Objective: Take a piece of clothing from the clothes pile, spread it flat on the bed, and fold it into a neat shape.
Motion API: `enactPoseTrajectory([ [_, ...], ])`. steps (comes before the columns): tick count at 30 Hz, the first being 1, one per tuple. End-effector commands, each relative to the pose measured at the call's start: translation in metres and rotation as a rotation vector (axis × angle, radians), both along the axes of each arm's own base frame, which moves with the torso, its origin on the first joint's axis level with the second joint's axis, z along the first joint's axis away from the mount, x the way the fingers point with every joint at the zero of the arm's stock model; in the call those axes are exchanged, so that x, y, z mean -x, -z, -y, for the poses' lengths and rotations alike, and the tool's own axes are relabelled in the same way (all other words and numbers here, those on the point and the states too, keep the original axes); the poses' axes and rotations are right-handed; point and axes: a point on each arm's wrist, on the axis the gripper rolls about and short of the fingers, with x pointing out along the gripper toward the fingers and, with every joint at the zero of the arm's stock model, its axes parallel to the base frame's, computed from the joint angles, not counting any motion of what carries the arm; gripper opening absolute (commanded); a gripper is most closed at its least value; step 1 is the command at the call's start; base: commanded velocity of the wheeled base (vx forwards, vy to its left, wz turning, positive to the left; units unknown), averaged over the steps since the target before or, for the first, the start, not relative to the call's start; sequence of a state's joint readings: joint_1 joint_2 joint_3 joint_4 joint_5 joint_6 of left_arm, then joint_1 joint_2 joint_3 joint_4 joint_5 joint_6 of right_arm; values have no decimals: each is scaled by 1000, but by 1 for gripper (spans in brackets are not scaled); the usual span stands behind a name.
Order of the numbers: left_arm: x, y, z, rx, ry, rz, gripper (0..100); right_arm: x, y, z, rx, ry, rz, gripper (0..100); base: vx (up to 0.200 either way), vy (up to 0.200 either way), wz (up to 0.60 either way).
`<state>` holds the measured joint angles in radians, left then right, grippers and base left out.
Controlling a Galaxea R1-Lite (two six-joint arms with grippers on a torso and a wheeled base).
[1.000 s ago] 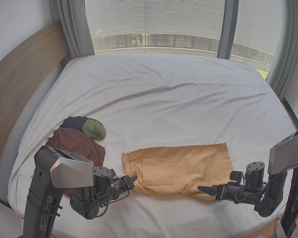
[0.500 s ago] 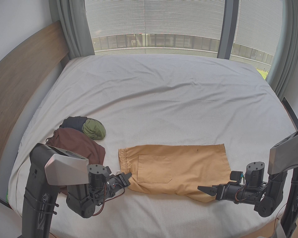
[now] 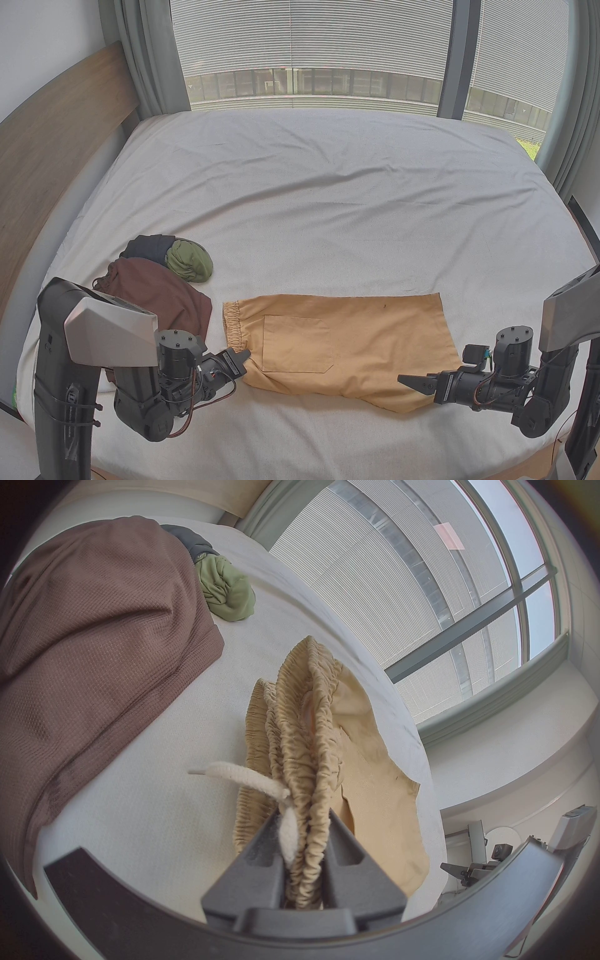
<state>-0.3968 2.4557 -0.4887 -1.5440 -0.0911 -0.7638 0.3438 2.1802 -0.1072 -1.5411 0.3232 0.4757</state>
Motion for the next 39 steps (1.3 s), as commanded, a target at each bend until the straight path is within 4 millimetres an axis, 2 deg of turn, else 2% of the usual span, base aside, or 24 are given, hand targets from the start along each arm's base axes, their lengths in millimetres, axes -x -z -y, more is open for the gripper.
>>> enactPoseTrajectory([
  [1,2,-6,-2,6,-5,5,0,0,0,0,0,-2,0,100,0,0,0],
  [7,6,-2,-6,-6,9,-16,0,0,0,0,0,0,1,100,0,0,0],
  [14,-4,-19,-28,43,33,25,0,0,-1,0,-3,0,3,100,0,0,0],
  [17,3,-18,-29,42,38,-3,0,-2,-1,-1,-4,0,7,100,0,0,0],
  [20,13,-14,-25,13,58,-31,0,-2,-1,-1,-4,0,7,100,0,0,0],
  [25,13,-12,-27,-26,53,-17,0,-1,-1,0,-4,0,6,100,0,0,0],
  [31,13,-9,-42,-143,42,14,0,-2,-1,-1,-4,0,7,100,0,0,0],
  [34,16,-10,-52,-171,35,13,0,-1,-1,0,-4,0,6,100,0,0,0],
  [39,18,-10,-59,-200,27,12,0,-2,0,-1,-3,0,5,100,0,0,0],
])
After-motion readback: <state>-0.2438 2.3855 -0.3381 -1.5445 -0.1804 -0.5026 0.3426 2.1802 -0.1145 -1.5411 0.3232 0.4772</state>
